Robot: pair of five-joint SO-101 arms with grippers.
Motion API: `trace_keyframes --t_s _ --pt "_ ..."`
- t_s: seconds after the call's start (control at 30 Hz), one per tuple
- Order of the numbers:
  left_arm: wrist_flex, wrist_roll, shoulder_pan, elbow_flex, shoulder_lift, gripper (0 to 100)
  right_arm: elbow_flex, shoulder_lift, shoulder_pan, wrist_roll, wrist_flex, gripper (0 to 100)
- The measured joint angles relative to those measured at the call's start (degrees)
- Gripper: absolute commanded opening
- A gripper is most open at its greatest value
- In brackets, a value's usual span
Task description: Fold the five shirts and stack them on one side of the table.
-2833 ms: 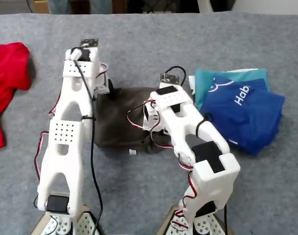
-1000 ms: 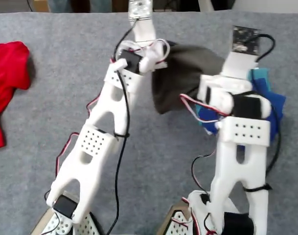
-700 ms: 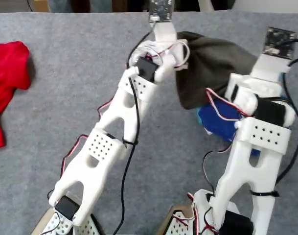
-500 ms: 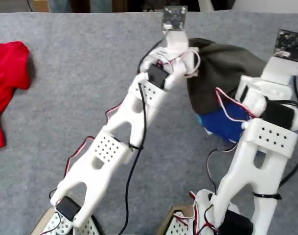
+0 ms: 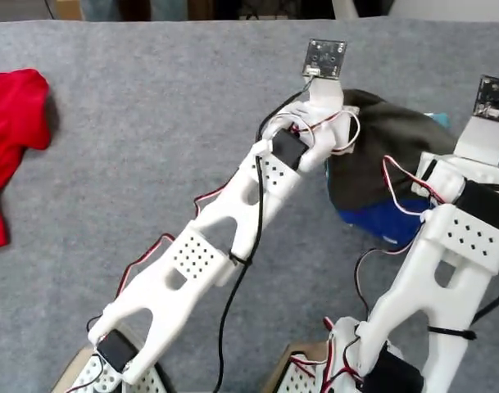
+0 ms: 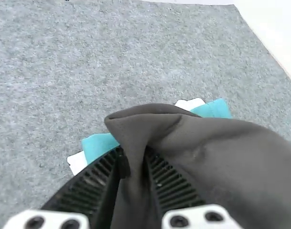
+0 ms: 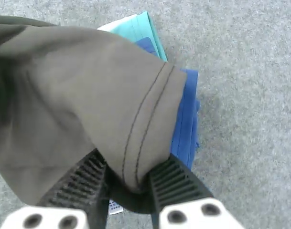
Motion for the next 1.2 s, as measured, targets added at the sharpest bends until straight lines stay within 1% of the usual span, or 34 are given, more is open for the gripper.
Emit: trace_keyframes --t_s 0.07,0.1,0.2,0.27,0.33,0.4,0.43,0.6,0.67,0.73,0.83,0.87,0.93,0.97,1.07,1.2 --pt "0.0 0.0 0.0 0.0 0.0 7 0.0 0.0 0.0 0.0 0.0 2.3" --pt "0.0 0.0 0.0 0.0 0.0 10 0.0 0.0 0.0 0.0 0.0 4.6" --pt "1.23 0.18 0.0 0.0 0.0 15 0.0 0.0 0.7 0.18 0.62 17.7" --pt "2.81 1.49 0.0 0.0 0.0 16 0.0 0.0 1.58 0.09 1.76 27.5" --pt "4.22 2.2 0.0 0.0 0.0 16 0.0 0.0 2.11 0.0 2.73 35.2" --pt "5.36 2.46 0.0 0.0 0.0 16 0.0 0.0 2.2 0.0 3.78 39.9" --pt "5.71 2.46 0.0 0.0 0.0 16 0.0 0.0 2.2 0.0 4.13 40.6" --pt "7.91 2.46 -0.79 0.0 -0.97 16 0.0 0.0 2.2 0.0 4.48 40.6" --pt "9.41 2.46 -1.67 0.0 -2.46 16 0.0 0.0 2.2 0.0 4.48 37.5" --pt "10.81 2.46 -2.73 0.0 -3.78 16 0.0 0.0 2.2 0.0 4.48 27.6" --pt "12.31 2.46 -4.22 0.0 -4.31 16 0.09 0.0 2.2 0.0 2.46 3.2" --pt "12.84 2.46 -4.75 0.0 -4.31 16 0.62 0.0 2.2 0.0 0.97 1.0" --pt "14.33 2.46 -5.71 0.0 -4.31 16 1.76 0.0 1.67 0.0 -3.16 6.8" --pt "15.03 2.46 -6.07 0.0 -4.31 16 2.46 0.0 1.23 0.0 -5.1 6.7" --pt "17.41 2.46 -7.12 0.0 -4.4 16 3.6 2.29 1.14 -0.09 -9.49 1.2" --pt "20.75 1.85 -9.14 0.0 -4.4 16 5.71 11.78 1.14 -3.43 -17.14 2.1"
